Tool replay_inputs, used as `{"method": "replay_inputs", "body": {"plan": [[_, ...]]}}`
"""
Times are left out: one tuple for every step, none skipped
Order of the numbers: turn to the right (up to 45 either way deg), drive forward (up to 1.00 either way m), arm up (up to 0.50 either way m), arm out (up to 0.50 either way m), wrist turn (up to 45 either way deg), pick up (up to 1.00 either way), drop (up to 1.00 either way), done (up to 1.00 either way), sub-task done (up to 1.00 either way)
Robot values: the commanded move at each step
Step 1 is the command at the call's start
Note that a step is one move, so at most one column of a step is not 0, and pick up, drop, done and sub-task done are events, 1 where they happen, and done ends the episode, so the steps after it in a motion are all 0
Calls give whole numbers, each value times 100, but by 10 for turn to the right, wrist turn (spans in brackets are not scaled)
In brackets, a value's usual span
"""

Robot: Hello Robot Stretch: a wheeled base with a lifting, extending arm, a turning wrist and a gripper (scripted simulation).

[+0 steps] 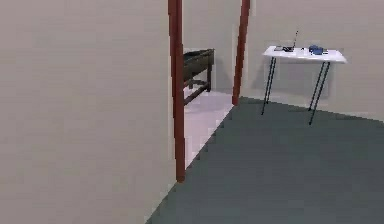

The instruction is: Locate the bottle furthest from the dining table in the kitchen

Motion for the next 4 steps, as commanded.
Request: {"method": "replay_inputs", "body": {"plan": [[0, 65, 0, 0, 0, 0, 0, 0, 0], [120, 0, 0, 0, 0, 0, 0, 0, 0], [0, 80, 0, 0, 0, 0, 0, 0, 0], [0, 25, 0, 0, 0, 0, 0, 0, 0]]}}
